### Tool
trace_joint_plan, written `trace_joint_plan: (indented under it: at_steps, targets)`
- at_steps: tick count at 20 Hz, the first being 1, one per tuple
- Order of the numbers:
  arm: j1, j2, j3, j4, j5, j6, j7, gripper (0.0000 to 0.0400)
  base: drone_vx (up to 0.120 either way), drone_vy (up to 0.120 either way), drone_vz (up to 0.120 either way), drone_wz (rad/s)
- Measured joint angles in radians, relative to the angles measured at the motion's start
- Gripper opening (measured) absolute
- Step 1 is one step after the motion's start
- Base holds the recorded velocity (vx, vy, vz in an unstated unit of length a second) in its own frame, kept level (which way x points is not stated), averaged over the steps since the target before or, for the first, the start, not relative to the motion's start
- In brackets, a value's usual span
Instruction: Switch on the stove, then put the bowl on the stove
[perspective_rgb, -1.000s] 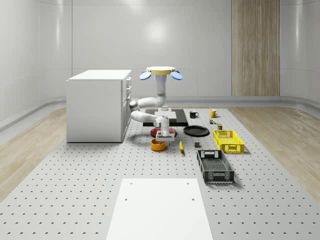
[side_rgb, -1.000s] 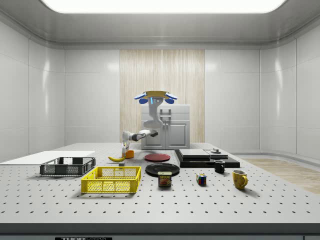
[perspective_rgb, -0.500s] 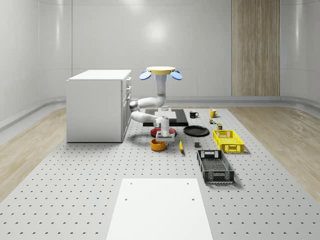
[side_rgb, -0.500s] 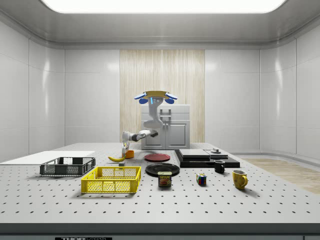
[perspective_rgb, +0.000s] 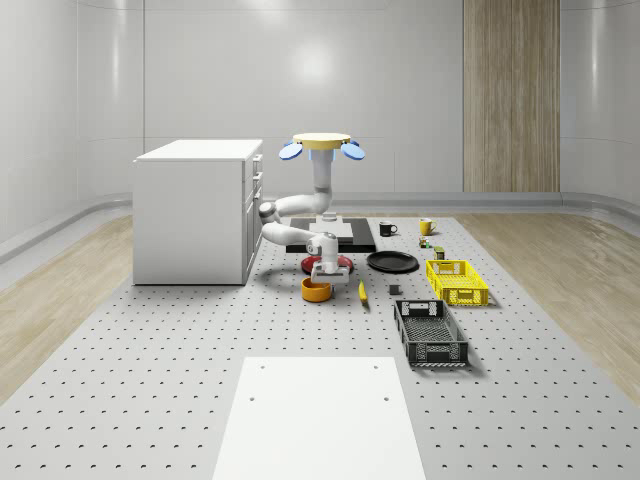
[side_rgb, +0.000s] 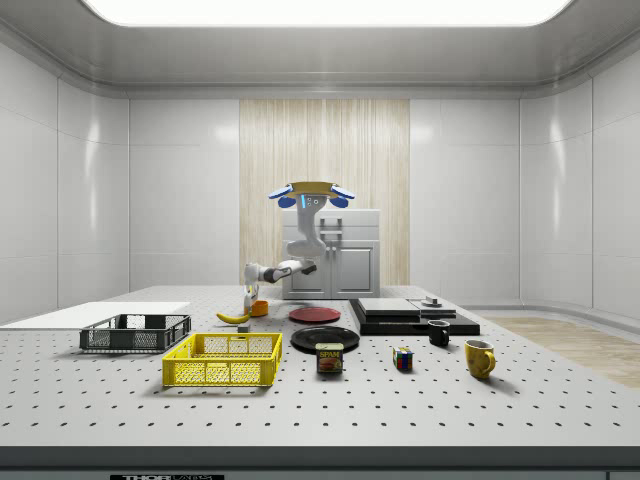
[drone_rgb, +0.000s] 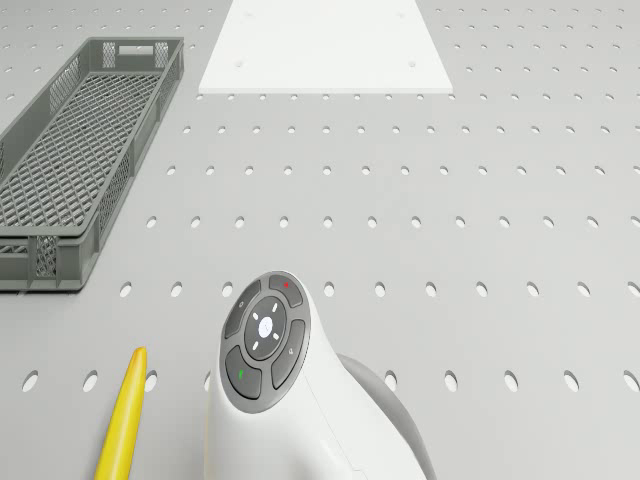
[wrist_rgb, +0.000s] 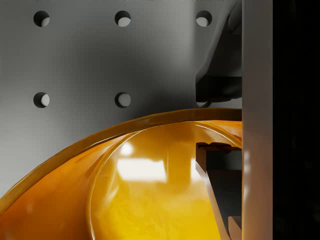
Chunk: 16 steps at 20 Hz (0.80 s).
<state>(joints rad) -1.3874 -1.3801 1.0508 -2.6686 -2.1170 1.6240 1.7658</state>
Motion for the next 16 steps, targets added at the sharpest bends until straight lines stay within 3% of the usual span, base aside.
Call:
trace_joint_plan:
  at_steps: [2, 5, 16]
  targets:
    - [0.004, 0.000, 0.014, -0.009, 0.013, -0.010, 0.000, 0.0108, 0.000, 0.000, 0.000, 0.000]
    - [0.010, -0.001, 0.039, -0.023, 0.035, -0.026, 0.002, 0.0104, -0.027, 0.027, 0.120, 0.000]
    - [0.015, -0.003, 0.072, -0.040, 0.065, -0.044, 0.004, 0.0100, -0.120, 0.120, 0.120, 0.000]
